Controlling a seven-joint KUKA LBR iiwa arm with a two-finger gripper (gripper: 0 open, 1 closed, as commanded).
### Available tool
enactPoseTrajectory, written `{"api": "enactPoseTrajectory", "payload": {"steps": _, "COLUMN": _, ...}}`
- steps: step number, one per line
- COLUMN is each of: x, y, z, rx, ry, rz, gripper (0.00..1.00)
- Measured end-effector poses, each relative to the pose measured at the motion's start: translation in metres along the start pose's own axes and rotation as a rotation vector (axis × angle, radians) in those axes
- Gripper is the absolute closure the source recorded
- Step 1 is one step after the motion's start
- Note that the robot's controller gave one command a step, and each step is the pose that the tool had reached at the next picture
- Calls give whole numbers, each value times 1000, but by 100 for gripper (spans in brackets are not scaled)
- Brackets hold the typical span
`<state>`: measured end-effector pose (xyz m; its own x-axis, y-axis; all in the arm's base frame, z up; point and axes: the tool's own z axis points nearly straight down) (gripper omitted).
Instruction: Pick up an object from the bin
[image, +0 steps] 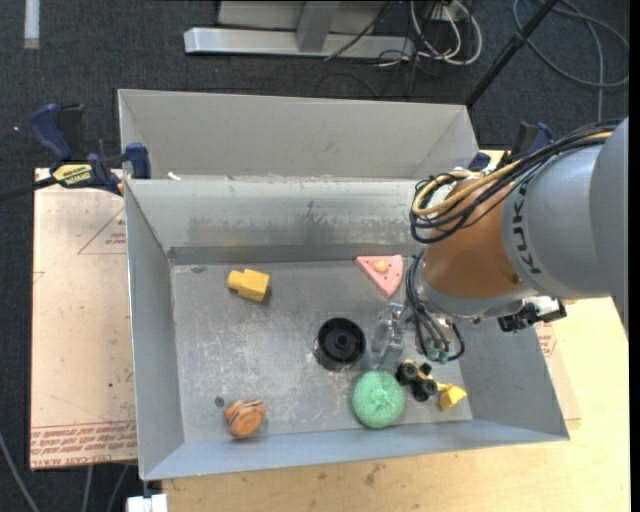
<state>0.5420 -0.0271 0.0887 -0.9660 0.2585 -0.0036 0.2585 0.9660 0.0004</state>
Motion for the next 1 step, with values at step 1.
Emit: {"api": "enactPoseTrajectory", "payload": {"steps": 1, "x": 50, "y": -24, "z": -30, "rx": 0, "ry": 4, "rz": -22, "gripper": 0}}
